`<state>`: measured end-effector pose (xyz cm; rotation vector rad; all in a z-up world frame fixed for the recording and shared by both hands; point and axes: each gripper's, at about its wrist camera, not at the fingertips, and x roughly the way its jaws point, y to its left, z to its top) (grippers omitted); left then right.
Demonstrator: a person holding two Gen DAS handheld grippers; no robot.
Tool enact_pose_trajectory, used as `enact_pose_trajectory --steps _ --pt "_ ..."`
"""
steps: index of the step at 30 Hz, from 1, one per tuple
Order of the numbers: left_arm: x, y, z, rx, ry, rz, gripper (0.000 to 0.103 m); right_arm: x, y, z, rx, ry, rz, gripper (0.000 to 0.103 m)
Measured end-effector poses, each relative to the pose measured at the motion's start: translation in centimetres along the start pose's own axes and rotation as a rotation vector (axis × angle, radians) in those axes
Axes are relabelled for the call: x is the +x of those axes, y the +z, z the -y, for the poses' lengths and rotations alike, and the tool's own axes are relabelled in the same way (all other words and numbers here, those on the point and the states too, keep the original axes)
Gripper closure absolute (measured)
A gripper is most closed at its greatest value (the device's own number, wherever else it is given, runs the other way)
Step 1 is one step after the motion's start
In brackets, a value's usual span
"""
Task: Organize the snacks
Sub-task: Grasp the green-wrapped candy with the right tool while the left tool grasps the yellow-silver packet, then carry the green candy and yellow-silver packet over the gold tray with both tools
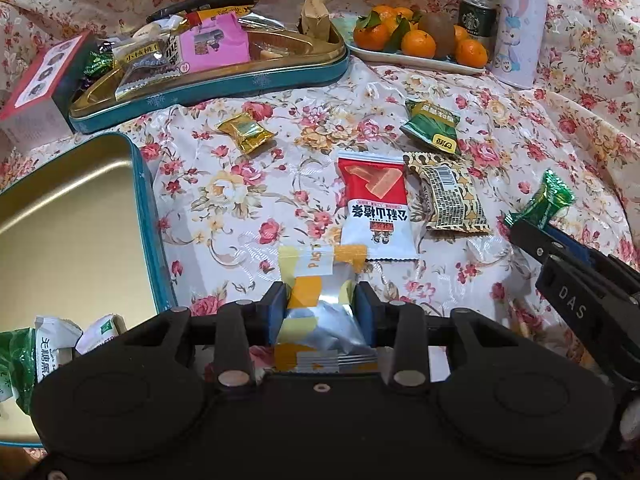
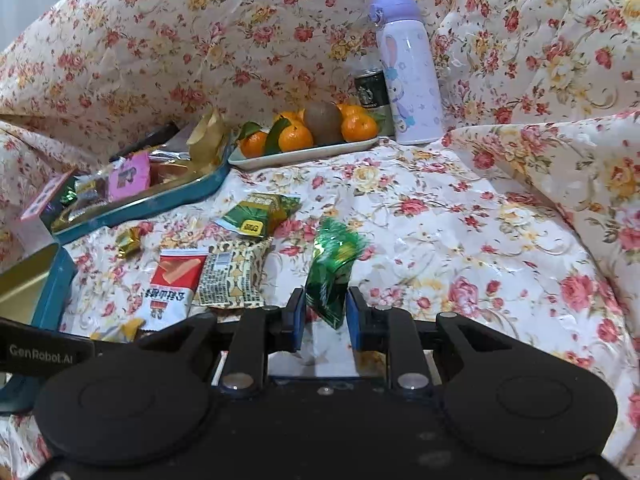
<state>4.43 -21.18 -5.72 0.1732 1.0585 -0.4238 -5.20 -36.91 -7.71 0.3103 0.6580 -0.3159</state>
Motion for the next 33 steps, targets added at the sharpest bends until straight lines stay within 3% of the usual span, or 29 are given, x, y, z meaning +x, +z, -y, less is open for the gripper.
enact_pose_trajectory --steps 2,5,16,17,19,20,24,33 --pt "0.0 0.0 0.0 0.005 -0.003 -0.001 0.057 0.1 0.1 -0.1 -0.005 -0.021 0.001 0.076" --pt "0.0 -0.2 0.0 0.013 -0.003 0.012 0.057 0.3 0.5 -0.1 0.018 -0.033 0.005 0.059" --pt "-0.1 -0.3 0.1 0.021 0.001 0.020 0.057 2.5 3.2 1.0 0.232 -0.081 -0.053 0.055" --pt "-0.1 -0.3 0.1 0.021 0.000 0.020 0.057 2.8 3.4 0.9 0.237 -0.089 -0.056 0.055" --pt "-0.1 -0.3 0.1 0.019 0.000 0.020 0.057 3.2 3.8 0.5 0.215 -0.127 -0.062 0.071" --pt "-0.1 -0.3 0.1 0.018 0.000 0.020 0.057 3.4 3.8 0.3 0.190 -0.157 -0.061 0.083" --pt "-0.1 -0.3 0.1 0.019 0.003 0.020 0.057 3.1 3.2 0.1 0.137 -0.171 -0.036 0.083" --pt "-0.7 -0.2 0.1 0.010 -0.001 -0.002 0.062 -0.7 2.4 0.1 0.139 -0.103 0.016 0.083"
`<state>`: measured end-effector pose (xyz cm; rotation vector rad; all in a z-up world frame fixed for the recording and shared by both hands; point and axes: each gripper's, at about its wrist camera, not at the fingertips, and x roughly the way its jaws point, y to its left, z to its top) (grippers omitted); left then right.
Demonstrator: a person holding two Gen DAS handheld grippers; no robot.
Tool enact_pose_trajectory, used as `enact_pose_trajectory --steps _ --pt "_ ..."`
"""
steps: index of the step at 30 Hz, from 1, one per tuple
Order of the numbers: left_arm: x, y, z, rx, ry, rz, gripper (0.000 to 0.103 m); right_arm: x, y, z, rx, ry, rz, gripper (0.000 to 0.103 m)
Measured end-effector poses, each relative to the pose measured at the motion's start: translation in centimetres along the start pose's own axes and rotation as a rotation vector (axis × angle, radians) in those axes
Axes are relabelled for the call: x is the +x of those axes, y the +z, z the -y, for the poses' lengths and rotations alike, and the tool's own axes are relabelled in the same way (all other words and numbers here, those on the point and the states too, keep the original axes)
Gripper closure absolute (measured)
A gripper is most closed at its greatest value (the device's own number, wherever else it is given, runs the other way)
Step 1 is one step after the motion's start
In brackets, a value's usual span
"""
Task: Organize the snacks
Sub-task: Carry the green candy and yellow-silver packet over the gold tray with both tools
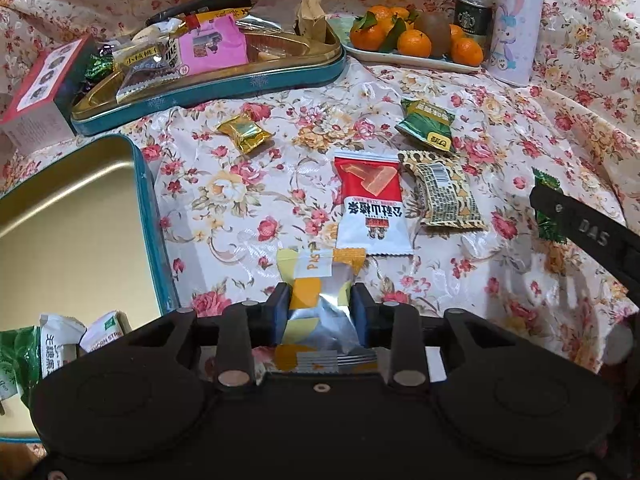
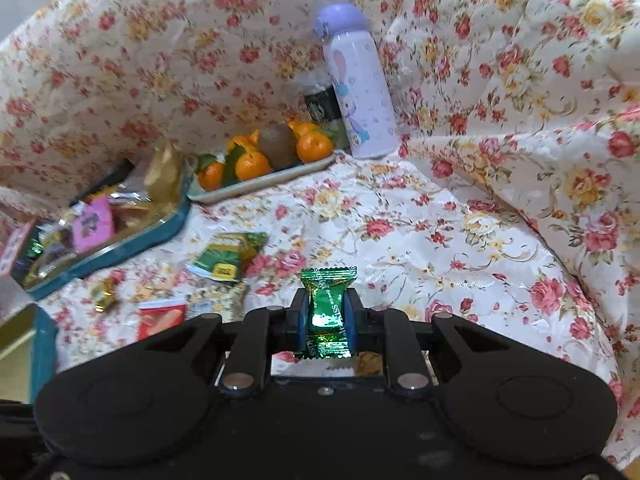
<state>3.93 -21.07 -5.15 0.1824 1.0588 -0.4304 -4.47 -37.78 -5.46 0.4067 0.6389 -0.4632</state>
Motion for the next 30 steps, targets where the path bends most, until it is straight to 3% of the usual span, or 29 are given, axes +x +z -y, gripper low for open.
enact_pose_trajectory --steps 9,14,19,26,30 --pt "-5.2 -0.4 -1.3 0.008 -0.002 0.109 0.062 -4.7 -0.3 -1.5 0.015 0.098 0.017 0.083" --pt "-7.6 -0.9 -3.8 -0.004 0.041 0.160 0.062 -6.5 -1.0 -3.8 -0.008 0.167 0.006 0.083" --pt "-9.3 -2.2 -8.3 -0.076 0.084 0.185 0.062 -7.7 -1.9 -6.9 -0.051 0.234 -0.009 0.083" --pt "-11.0 -4.0 -15.9 -0.183 0.212 0.218 0.062 -9.0 -3.1 -11.8 -0.131 0.327 -0.040 0.083" --pt "-11.2 -4.4 -20.0 -0.267 0.237 0.217 0.062 -9.3 -3.7 -14.5 -0.165 0.375 -0.073 0.083"
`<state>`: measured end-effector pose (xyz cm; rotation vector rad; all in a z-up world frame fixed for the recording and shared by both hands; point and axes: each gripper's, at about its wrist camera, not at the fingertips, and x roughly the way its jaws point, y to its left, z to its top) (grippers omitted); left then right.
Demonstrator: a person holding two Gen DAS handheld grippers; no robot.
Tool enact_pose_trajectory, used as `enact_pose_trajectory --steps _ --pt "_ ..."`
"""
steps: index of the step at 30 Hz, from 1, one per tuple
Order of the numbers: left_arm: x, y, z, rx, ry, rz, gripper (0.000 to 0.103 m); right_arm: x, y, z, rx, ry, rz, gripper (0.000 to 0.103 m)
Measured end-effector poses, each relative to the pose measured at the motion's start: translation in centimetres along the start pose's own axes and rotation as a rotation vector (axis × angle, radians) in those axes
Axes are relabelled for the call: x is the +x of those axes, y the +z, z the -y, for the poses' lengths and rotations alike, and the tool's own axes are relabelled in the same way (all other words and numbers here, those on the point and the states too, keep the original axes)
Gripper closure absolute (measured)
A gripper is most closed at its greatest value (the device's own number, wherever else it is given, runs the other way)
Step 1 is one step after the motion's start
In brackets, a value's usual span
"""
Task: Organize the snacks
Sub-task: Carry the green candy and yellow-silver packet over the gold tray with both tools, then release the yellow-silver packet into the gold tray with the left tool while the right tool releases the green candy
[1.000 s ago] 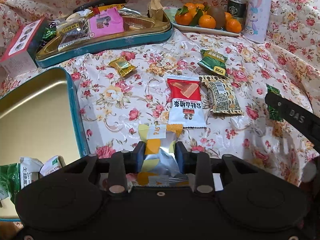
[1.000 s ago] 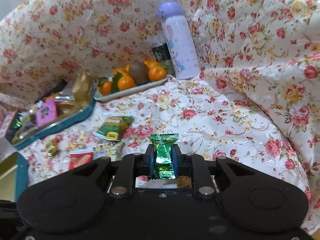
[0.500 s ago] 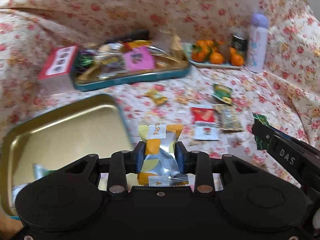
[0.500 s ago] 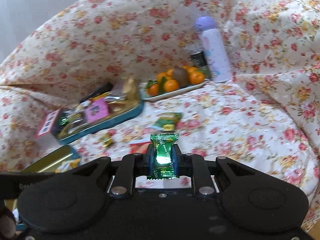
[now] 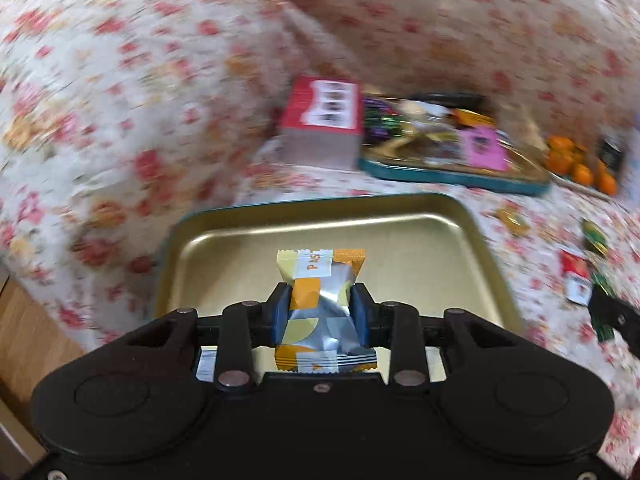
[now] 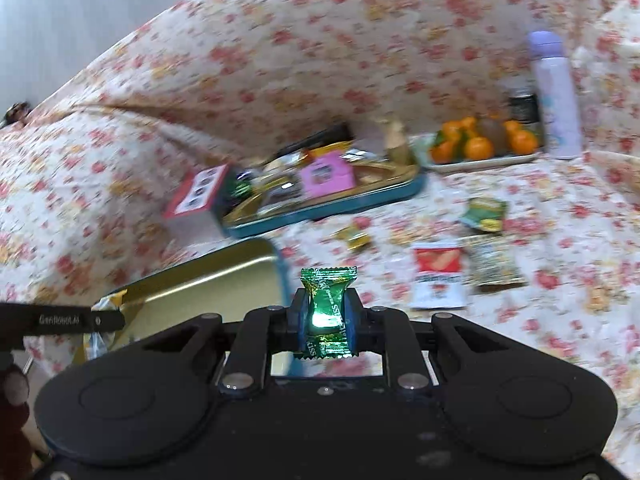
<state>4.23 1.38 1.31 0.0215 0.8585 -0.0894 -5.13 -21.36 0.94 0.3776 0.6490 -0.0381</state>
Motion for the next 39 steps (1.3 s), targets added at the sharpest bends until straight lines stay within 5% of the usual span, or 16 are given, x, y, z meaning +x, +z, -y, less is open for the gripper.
enact_pose_trajectory --steps 15,24,39 --pt "2.9 -0.7 -4.6 -0.063 -0.005 -0.022 0.061 3.8 -0.4 -8.0 -0.138 0.094 -0.054 0.083" --pt "2.2 -0.6 -5.2 -0.084 -0.036 0.015 0.059 6.4 -1.1 -10.2 -0.178 0.100 -0.092 0.083" --pt "2.2 -0.8 -4.7 -0.066 0.019 -0.014 0.059 8.0 -1.3 -12.1 -0.227 0.084 -0.086 0.082"
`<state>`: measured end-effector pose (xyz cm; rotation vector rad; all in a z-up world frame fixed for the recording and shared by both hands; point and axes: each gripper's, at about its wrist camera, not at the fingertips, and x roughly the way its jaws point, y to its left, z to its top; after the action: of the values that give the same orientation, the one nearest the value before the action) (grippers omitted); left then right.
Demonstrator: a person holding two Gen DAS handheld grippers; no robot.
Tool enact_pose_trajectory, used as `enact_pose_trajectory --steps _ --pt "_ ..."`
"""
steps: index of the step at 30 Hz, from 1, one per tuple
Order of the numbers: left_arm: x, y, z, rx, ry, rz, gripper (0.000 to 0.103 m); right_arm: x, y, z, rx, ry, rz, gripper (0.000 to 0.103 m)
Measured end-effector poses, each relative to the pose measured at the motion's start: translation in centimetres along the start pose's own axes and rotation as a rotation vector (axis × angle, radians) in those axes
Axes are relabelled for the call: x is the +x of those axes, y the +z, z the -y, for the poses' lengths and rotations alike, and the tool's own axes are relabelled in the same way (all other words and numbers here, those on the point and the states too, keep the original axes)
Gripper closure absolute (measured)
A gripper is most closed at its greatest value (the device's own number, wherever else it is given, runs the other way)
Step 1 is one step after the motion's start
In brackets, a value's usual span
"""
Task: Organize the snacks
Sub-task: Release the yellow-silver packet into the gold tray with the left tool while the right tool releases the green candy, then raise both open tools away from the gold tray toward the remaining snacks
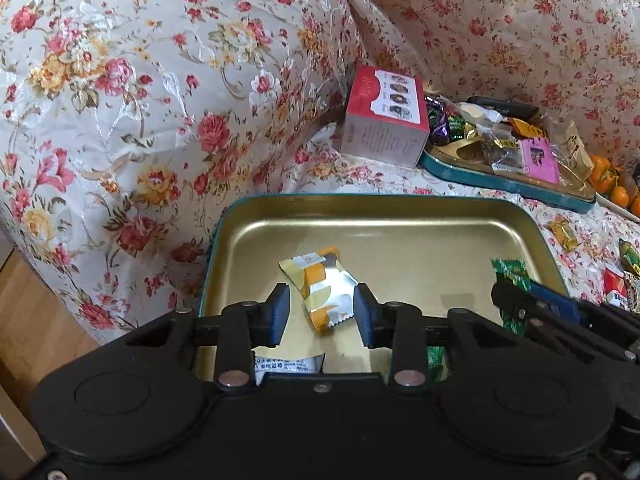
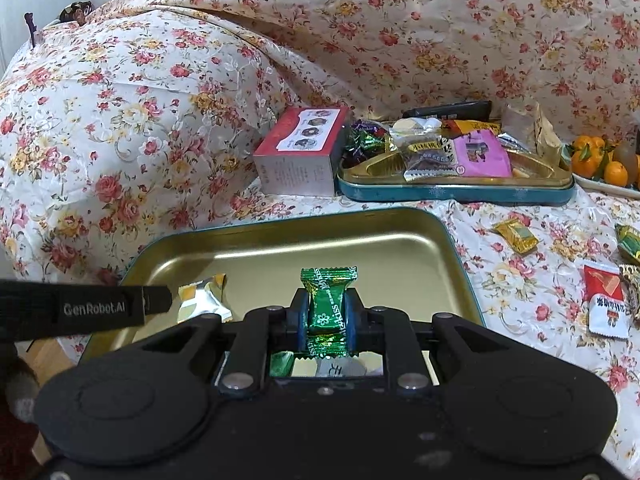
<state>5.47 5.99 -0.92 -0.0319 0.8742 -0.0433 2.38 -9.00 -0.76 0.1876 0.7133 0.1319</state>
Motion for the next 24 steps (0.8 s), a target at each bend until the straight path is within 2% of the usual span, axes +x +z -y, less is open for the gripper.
enact_pose_trajectory --steps 1,3,4,14,24 --pt "0.1 0.0 0.0 -0.003 0.000 -0.005 0.059 -0.1 0.0 0.0 -0.002 0.001 0.003 0.082" --pt "0.2 0.0 -0.1 -0.006 0.003 -0.011 0.059 -0.2 0.2 0.1 0.002 -0.002 0.018 0.072" --pt "0.2 0.0 -0.1 -0.006 0.004 -0.013 0.059 -0.3 0.2 0.1 0.002 -0.003 0.021 0.071" --pt "0.5 0.0 0.1 -0.003 0.008 -0.033 0.059 -0.9 -0.3 0.3 0.010 -0.004 0.011 0.071" --pt "-0.1 0.0 0.5 0.006 0.010 -0.021 0.059 -2.2 -0.6 0.4 0.013 -0.004 0.026 0.071"
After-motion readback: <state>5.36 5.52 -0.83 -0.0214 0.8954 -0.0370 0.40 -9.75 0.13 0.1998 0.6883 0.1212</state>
